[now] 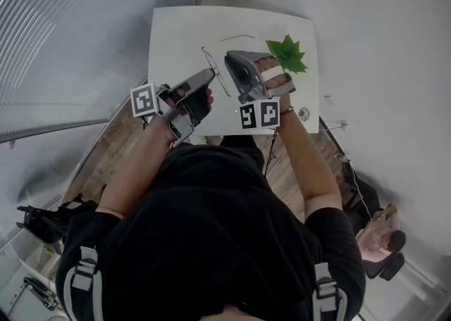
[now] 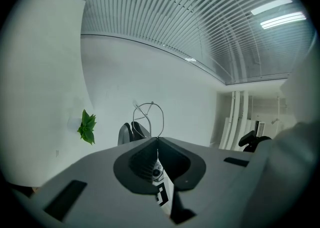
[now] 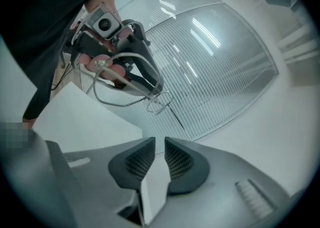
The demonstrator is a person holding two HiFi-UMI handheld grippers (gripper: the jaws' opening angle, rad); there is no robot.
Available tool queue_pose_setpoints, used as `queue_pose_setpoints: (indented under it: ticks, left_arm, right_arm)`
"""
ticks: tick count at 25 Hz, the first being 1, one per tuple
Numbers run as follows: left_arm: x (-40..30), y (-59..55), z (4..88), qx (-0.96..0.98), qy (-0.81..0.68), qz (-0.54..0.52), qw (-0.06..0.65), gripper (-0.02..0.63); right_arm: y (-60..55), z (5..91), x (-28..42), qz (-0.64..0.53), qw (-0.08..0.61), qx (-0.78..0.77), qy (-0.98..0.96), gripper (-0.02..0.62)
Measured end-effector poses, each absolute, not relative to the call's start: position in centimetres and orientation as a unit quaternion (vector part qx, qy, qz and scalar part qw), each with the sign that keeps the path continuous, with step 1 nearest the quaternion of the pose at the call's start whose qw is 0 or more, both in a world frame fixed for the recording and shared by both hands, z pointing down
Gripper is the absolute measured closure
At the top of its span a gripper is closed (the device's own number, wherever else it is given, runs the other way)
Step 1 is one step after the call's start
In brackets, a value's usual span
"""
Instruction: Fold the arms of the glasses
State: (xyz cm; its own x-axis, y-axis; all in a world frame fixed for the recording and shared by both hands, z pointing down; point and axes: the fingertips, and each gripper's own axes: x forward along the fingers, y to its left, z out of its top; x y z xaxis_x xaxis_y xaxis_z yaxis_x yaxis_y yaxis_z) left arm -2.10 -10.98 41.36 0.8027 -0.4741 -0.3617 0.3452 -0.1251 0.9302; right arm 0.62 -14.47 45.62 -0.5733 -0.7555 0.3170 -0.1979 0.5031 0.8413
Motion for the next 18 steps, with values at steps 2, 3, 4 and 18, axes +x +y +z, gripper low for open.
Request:
queue_pose_setpoints:
  ticks: [2, 3, 4, 18]
  left_arm:
    - [-2.0, -10.9, 41.4, 0.684, -0.048, -0.31, 0.658, 0.594]
    - [-1.9, -10.9, 41.5, 0.684, -0.05, -0.31, 0.658, 0.594]
    - [-1.8, -10.9, 41.7, 0.684, -0.053, -0.309, 0.658, 0.594]
    - [-1.4, -10.5, 41.7, 0.679, -0.066, -0.305, 0.665, 0.594]
  right_arm:
    - [-14.7, 45.5, 1.7, -0.391, 0.35, 0.314, -0.791, 0.525]
    - [-14.8, 45.4, 2.2, -0.388, 0.351, 0.321, -0.789, 0.525]
    - [-15.0, 45.2, 2.7, -0.386, 0.35, 0.329, -0.787, 0.525]
    - [-17.8, 43.8, 6.9, -0.343, 0.359, 0.402, -0.77, 0.482]
